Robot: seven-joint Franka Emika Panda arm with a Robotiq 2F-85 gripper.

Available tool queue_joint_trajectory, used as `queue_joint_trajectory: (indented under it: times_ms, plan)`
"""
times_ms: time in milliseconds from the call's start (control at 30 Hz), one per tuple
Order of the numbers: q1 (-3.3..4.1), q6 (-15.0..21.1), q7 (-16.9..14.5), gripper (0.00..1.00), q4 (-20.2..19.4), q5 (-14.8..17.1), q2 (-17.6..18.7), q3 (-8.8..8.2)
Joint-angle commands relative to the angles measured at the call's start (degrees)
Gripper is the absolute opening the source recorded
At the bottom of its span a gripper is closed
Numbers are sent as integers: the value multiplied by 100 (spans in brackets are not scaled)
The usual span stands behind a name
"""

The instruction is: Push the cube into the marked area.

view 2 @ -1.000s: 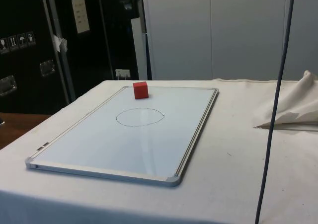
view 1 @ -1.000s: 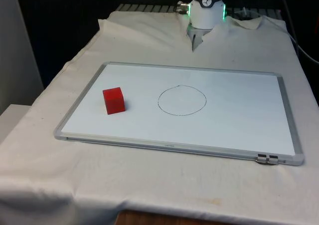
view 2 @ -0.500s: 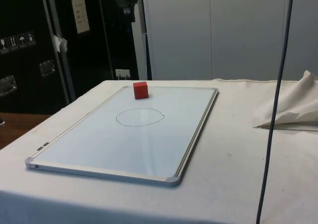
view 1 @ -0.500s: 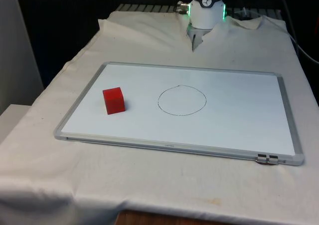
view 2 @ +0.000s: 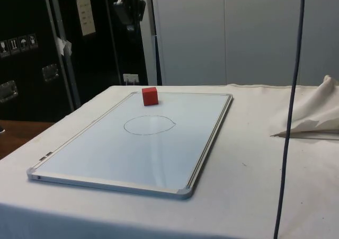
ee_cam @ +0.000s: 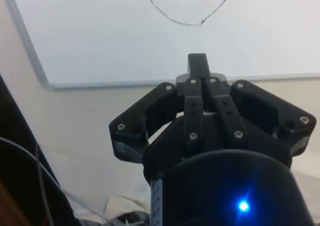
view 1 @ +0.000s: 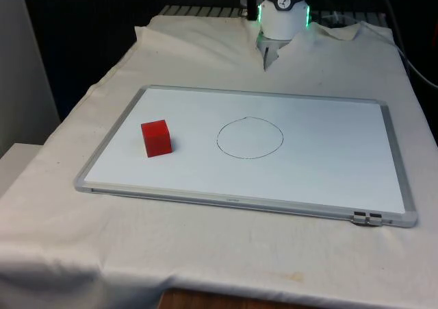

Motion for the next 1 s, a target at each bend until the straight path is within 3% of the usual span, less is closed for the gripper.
queue_joint_trajectory:
  times_ms: [0, 133, 167, 200, 400, 433, 467, 667, 700, 733, 967]
  plan:
    - [-34, 109, -80, 0, -17, 126, 69, -23]
    - [-57, 258, -201, 0, -11, 298, 229, -97]
    - [-29, 206, -155, 0, -6, 223, 212, -109]
    - [-74, 338, -269, 0, -6, 395, 321, -132]
    - [-115, 613, -493, 0, 29, 699, 607, -252]
    - [-69, 544, -413, 0, 6, 579, 533, -258]
    - [-120, 647, -527, 0, 34, 739, 647, -264]
    - [-143, 963, -751, 0, 92, 1014, 928, -378]
    - [-115, 945, -722, 0, 74, 968, 917, -413]
    - [-143, 1008, -773, 0, 97, 1043, 957, -395]
    - [-126, 1301, -751, 0, 155, 974, 1134, -504]
